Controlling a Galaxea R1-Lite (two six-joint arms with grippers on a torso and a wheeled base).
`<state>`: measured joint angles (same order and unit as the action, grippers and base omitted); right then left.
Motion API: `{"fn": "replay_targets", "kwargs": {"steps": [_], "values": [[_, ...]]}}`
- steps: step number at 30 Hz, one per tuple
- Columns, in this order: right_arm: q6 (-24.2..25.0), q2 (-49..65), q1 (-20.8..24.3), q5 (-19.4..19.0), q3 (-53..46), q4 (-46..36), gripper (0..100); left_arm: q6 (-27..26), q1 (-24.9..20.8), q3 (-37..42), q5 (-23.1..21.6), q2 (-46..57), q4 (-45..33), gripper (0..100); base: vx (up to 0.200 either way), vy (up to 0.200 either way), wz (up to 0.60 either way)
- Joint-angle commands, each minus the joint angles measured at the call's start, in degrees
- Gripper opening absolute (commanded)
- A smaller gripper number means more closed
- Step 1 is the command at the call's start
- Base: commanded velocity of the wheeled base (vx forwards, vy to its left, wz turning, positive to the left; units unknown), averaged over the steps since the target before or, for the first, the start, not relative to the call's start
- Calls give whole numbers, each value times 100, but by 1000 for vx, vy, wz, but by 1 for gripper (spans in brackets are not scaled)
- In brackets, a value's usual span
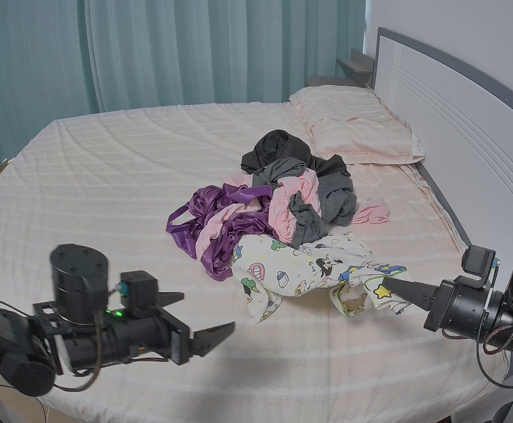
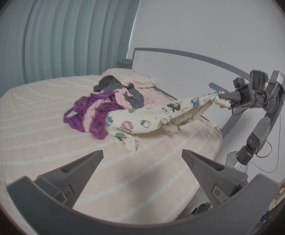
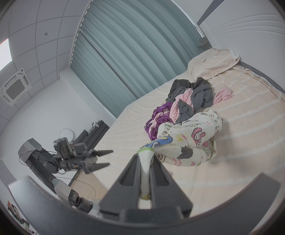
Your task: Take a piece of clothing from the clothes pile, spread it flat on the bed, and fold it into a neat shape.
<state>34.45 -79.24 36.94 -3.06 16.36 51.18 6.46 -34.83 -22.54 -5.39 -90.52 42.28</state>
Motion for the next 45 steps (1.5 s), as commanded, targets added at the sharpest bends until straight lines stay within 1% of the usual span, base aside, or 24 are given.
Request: {"fn": "replay_targets", "kwargs": {"steps": [1, 4, 7, 10, 13, 15, 17, 21, 25, 30, 34, 38, 42, 45], "values": [[9, -171, -2, -19, 245, -2, 0, 426, -833, -462, 451, -1443, 431, 100, 0, 0, 0], [9, -171, -2, -19, 245, -2, 0, 470, -868, -611, 521, -1566, 439, 100, 0, 0, 0], [9, -153, -2, -19, 254, -2, 0, 496, -877, -910, 890, -1917, 641, 100, 0, 0, 0], [9, -144, -2, -19, 254, 6, 0, 496, -877, -1086, 1242, -2365, 1169, 100, 0, 0, 0], [9, -127, -2, -28, 262, 6, 0, 584, -885, -1288, 1427, -2761, 1661, 100, 0, 0, 0], [9, -118, -2, -28, 271, 6, 0, 769, -956, -1481, 1523, -2963, 1793, 100, 0, 0, 0], [0, -118, -2, -28, 306, 6, 0, 892, -1008, -1604, 1620, -3051, 1784, 100, 0, 0, 0], [9, -136, -2, -28, 394, 6, 0, 971, -1096, -1648, 1602, -3095, 1775, 100, 0, 0, 0], [0, -162, -2, -37, 500, -2, 0, 1015, -1140, -1894, 1602, -3253, 1793, 100, 0, 0, 0], [0, -101, 24, -37, 509, -2, 0, 1173, -1079, -2343, 1681, -3490, 1802, 100, 0, 0, 0], [0, 49, 33, -37, 509, -2, 0, 1384, -1052, -2773, 2086, -3816, 1810, 100, 0, 0, 0], [-9, 242, 77, -46, 509, -11, 0, 1639, -1000, -2896, 2182, -3851, 1863, 100, 0, 0, 0], [-9, 462, 147, -72, 517, -29, 0, 1683, -841, -2940, 2297, -3851, 1863, 100, 0, 0, 0], [-17, 576, 165, -177, 517, -46, 0, 1701, -753, -2923, 2332, -3851, 1863, 100, 0, 0, 0]]}}
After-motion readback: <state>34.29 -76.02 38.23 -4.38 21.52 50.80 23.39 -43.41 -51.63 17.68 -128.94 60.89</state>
